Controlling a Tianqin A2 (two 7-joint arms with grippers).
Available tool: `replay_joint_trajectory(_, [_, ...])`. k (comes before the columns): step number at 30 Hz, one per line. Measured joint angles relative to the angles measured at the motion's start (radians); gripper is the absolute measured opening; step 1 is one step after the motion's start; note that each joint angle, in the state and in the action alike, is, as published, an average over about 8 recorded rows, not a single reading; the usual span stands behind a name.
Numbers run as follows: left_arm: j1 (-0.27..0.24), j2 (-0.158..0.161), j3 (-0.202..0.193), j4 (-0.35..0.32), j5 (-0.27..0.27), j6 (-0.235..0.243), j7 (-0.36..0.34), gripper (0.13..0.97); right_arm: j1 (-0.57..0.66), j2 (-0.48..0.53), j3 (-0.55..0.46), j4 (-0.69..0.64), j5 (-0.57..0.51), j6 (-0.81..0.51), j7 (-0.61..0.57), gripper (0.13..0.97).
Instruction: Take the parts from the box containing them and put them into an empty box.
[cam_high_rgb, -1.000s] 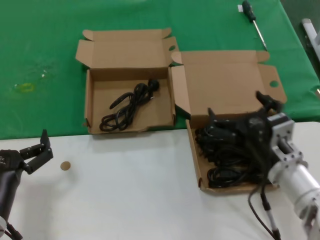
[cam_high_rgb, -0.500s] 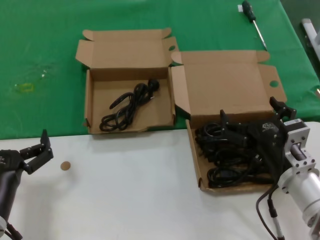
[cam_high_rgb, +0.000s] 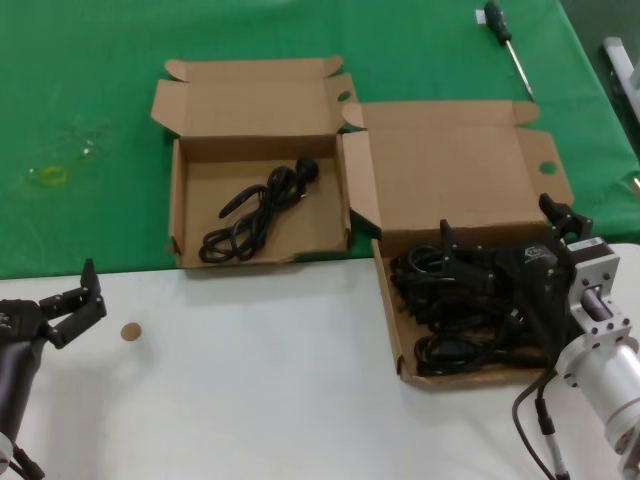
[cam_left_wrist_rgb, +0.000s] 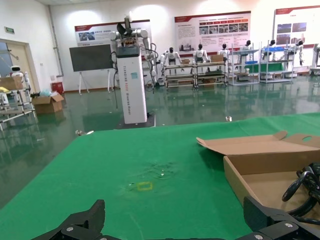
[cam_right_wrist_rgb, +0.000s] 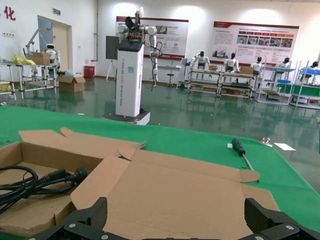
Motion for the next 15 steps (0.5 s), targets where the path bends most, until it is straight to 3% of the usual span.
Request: replay_joint_trajectory(15, [0.000,0.000,0.000,0.000,0.000,0.000,0.000,0.966,0.000,0.000,0.000,0.000,0.000,0.000,0.000,0.966])
